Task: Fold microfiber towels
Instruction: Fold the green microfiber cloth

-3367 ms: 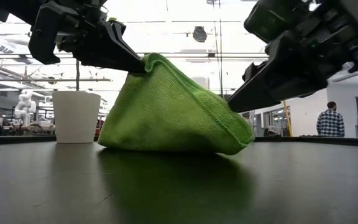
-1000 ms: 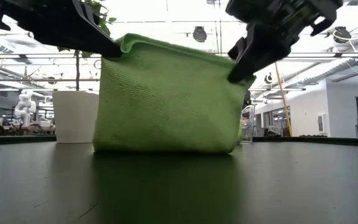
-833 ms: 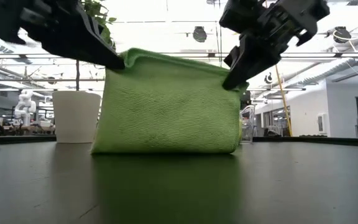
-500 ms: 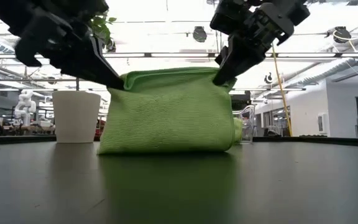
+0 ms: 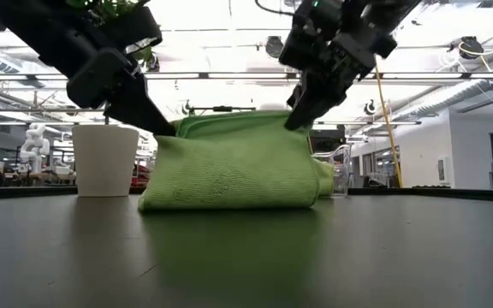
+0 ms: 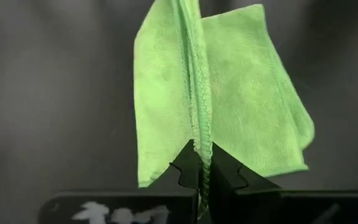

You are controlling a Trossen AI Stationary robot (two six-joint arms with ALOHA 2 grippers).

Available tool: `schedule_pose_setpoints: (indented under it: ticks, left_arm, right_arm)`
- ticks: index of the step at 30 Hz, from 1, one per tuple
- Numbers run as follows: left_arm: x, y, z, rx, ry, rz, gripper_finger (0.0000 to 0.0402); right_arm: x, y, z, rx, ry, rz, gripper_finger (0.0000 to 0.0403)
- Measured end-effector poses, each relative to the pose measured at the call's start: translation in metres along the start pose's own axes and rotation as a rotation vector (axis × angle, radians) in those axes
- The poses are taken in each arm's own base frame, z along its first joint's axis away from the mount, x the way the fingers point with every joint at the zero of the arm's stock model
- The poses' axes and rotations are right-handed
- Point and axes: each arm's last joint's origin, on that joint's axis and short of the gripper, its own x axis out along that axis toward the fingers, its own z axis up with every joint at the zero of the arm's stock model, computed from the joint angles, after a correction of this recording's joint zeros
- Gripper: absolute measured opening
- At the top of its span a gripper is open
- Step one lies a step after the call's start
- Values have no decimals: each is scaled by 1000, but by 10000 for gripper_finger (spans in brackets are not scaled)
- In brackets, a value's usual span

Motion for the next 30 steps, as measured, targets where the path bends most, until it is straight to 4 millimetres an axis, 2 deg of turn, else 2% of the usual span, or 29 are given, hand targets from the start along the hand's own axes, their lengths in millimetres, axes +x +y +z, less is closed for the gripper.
schedule_pose_setpoints:
  ticks: [6,14,19,25,30]
  left_arm:
    - [-1,0,-7,-41,44,12,5]
    - [2,5,-30,-81,95,46,4]
    - [6,11,-39,-84,110,86,5]
    - [13,23,-38,-67,131,116,6]
    - [18,30,-39,-64,168,119,18]
  right_arm:
    - [18,-21,-6,-17,35,20,0]
    - [36,-44,4,-40,59,28,0]
    - [34,-55,8,-39,47,9,0]
    - [28,-68,7,-8,36,3,0]
    - [27,-70,5,-17,42,-1,8]
